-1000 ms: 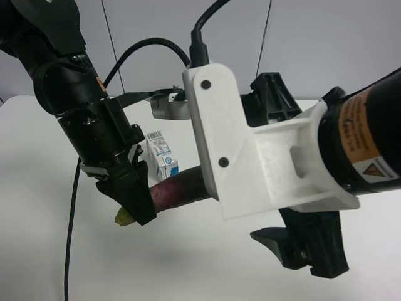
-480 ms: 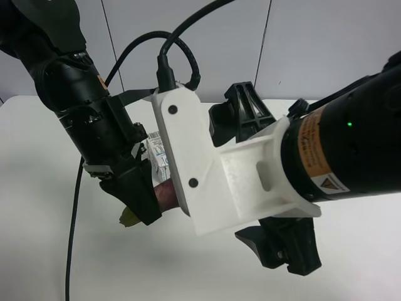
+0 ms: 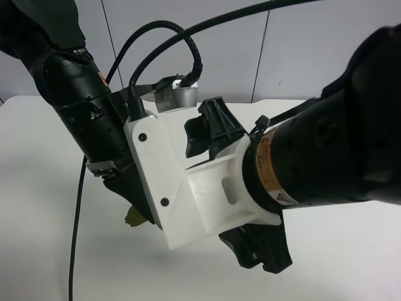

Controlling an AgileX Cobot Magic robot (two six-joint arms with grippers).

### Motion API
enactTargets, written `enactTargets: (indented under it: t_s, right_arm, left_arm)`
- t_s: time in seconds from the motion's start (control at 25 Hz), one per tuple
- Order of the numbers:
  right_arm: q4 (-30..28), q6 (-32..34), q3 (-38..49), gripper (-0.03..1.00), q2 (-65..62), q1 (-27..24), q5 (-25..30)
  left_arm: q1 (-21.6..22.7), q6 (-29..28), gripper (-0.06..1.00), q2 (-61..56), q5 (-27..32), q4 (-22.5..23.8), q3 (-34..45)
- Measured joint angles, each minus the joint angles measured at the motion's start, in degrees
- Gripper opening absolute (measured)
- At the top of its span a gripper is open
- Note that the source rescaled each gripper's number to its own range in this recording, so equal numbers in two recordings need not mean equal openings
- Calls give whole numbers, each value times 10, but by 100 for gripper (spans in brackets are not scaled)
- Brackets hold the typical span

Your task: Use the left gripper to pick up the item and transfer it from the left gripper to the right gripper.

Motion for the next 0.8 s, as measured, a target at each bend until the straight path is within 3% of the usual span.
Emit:
enactTargets:
  t_s: [0.4, 0.48, 0.6, 0.68, 0.76, 0.8]
  right_arm:
    - [-28, 6, 0, 100, 31, 0, 4]
    - [-30, 6, 0, 95, 31, 0, 8]
    - [-30, 6, 0, 72, 32, 0, 18]
    - [-33, 6, 0, 47, 32, 0, 18]
    - [-37, 6, 0, 10, 32, 0, 18]
    - [-39, 8, -1, 5, 32, 0, 18]
  left_arm:
    - [0, 9, 0, 0, 9, 21, 0]
    - [0, 9, 0, 0, 9, 21, 0]
    - [0, 9, 0, 0, 9, 22, 0]
    - [0, 9, 0, 0, 8, 22, 0]
    - [0, 9, 0, 0, 9, 22, 0]
    - [-1, 9, 0, 0, 9, 21, 0]
